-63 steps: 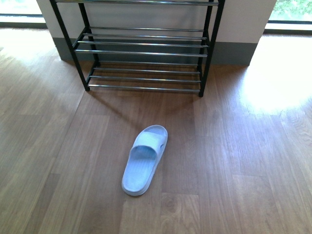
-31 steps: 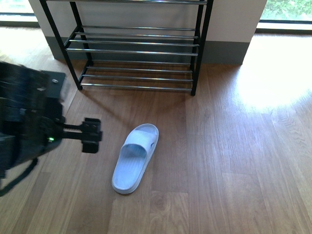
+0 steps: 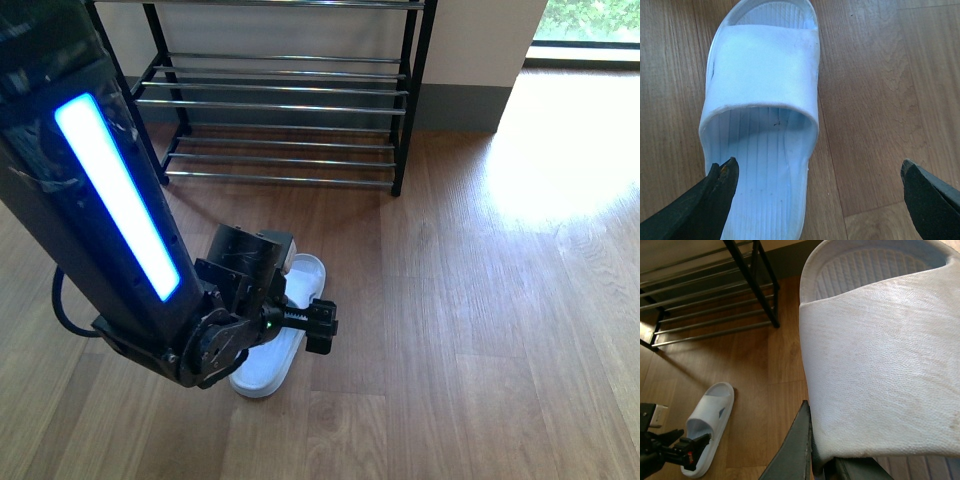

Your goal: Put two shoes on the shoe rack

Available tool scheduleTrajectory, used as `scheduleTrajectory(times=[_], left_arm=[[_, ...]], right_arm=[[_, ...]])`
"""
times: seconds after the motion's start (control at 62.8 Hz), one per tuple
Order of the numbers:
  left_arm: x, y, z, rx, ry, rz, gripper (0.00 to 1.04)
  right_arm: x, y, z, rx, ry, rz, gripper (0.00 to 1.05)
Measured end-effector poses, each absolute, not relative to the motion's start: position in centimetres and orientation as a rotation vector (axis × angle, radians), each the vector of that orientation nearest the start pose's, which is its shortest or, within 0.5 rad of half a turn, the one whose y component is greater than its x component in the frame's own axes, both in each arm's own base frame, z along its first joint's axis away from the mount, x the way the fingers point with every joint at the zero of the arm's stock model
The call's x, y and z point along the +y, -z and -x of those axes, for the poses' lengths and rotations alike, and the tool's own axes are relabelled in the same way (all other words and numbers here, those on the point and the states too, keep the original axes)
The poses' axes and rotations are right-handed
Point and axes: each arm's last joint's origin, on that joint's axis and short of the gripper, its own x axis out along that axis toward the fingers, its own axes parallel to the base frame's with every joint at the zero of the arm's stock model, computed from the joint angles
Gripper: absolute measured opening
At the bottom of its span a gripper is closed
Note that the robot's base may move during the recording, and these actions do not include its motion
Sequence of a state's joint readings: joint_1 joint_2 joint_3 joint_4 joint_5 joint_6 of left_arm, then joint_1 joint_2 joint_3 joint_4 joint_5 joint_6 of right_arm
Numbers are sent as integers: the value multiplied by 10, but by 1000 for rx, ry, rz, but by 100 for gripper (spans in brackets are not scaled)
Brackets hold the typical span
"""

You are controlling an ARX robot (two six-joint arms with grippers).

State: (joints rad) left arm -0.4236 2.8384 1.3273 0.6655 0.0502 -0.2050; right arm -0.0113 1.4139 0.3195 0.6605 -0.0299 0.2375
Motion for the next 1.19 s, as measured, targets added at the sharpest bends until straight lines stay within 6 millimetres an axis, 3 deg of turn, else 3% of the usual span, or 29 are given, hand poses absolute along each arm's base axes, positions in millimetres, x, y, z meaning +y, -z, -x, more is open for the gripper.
scheduleTrajectory(times=[0.303,0.621,1.194], left_arm=[[-179,167,-393,902,339,82,95],[-184,178,-414,892,323,89,95],[-181,180,-417,891,300,81,16]], right_arm=[[-2,-133,-232,434,34,-243,2],[-2,-133,-232,434,33,-243,2],[-2,-133,-232,434,33,-243,2]])
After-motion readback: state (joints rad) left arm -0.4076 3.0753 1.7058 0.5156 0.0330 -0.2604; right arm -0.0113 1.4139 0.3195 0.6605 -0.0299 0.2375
